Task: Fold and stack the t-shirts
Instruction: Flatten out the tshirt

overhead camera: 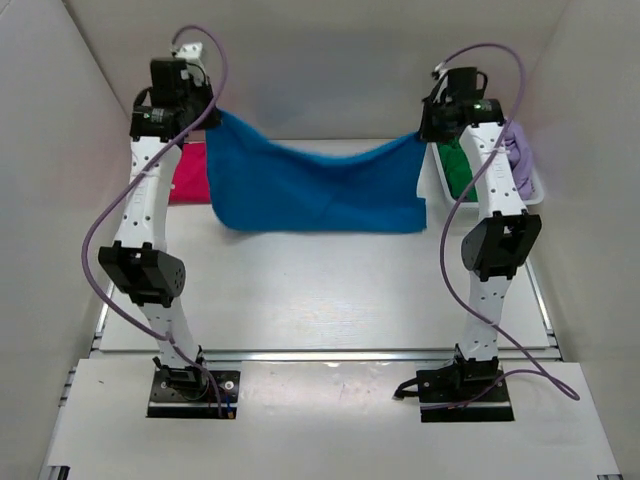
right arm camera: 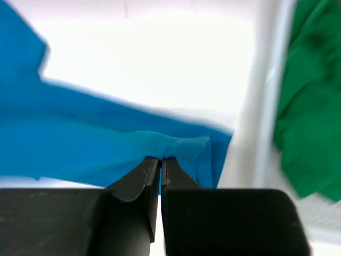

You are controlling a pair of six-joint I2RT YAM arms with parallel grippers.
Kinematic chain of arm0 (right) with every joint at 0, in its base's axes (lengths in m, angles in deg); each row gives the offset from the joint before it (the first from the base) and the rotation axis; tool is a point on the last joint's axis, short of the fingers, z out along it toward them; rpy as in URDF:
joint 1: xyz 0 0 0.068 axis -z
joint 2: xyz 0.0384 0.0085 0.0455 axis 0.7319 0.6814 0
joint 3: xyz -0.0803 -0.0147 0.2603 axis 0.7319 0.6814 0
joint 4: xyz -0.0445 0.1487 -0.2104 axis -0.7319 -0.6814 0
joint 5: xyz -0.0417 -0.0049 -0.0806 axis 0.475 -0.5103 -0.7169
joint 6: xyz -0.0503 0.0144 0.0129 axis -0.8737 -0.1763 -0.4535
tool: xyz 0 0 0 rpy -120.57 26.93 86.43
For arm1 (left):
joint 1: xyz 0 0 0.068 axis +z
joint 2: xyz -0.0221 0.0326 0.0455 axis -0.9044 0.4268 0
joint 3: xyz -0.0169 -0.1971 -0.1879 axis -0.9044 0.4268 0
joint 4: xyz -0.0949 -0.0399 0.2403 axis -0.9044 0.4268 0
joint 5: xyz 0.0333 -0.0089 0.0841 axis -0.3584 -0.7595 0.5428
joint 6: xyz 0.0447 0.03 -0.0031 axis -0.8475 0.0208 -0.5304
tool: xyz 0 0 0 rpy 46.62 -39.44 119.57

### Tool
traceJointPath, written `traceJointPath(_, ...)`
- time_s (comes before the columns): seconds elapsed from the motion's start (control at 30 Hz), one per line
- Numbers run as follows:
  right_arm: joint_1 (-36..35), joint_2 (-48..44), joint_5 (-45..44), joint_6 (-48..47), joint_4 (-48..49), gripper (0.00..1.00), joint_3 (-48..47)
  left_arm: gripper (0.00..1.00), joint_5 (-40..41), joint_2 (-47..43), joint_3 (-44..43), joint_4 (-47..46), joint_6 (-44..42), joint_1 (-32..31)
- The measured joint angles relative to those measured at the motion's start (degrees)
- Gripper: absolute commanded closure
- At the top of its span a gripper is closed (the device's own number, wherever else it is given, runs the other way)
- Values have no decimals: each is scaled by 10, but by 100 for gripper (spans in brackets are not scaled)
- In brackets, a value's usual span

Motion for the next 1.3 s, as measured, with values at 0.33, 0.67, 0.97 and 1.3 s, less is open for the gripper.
traceJointPath(0.33,77,-58,66,14,125,100,-74,100,-66,1,-125,-97,7,97)
traceJointPath(0.67,61,-259,73,-27,148,100,46,100,-78,-160,-106,-115,-9,61)
traceJointPath(0.97,-79,-315,10,-80,66,100,98,100,-1,-286,-79,-102,-56,-54)
traceJointPath(1.3,-32,-337,40,-80,44,100,107,100,46,-297,-81,-97,-80,-44)
